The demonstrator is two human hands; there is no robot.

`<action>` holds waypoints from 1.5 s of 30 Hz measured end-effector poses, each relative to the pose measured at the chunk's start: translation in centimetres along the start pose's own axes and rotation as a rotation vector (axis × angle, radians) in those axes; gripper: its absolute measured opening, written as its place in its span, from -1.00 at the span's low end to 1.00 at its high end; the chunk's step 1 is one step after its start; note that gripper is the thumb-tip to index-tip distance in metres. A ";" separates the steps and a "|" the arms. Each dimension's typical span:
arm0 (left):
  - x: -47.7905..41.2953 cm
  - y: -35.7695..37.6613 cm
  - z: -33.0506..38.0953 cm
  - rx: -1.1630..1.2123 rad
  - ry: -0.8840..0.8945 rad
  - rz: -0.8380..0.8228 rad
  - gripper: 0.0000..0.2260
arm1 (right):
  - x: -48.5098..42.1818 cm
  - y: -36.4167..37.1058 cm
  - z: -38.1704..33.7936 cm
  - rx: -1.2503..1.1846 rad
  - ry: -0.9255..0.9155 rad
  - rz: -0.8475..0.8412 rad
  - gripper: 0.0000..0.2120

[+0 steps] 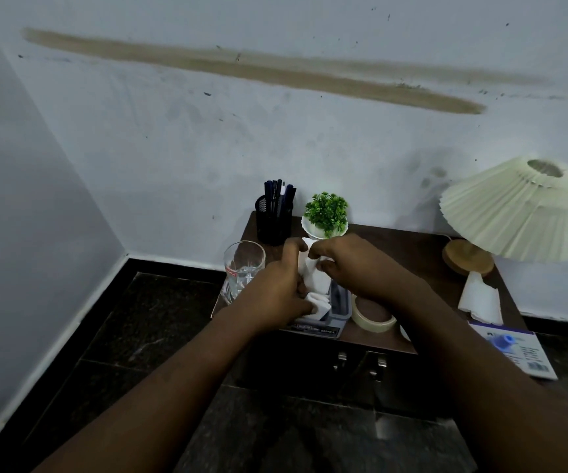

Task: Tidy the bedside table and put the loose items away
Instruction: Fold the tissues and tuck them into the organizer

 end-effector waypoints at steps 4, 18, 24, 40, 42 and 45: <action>-0.1 -1.0 -0.8 -0.019 -0.031 0.106 -0.42 | -0.3 0.9 0.0 0.002 0.026 -0.079 -0.76; -0.4 0.3 -1.1 0.068 -0.049 0.072 0.06 | -0.5 3.5 0.0 -0.033 0.040 -0.089 -0.87; -0.8 -1.5 -1.7 0.271 -0.181 0.169 -0.03 | -0.4 1.6 1.5 -0.236 0.156 -0.002 -0.87; -1.7 -3.3 0.1 0.698 -0.128 0.077 -0.41 | 1.7 0.3 1.9 -0.792 0.153 -0.207 -0.67; -1.8 -3.4 0.2 0.765 -0.133 0.070 -0.41 | 1.6 0.2 2.0 -0.832 0.147 -0.191 -0.73; -1.9 -3.2 0.3 0.783 -0.168 0.097 -0.43 | 1.5 0.2 2.0 -0.829 0.153 -0.151 -0.77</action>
Point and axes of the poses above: each hand's wrist, its own x-axis away from the middle knuckle, its own y-axis out of the palm, z = x × y, the point moved 3 cm from there along -x, towards the middle knuckle, and after that the axes turned 6 degrees about y, right-handed, at the moved point
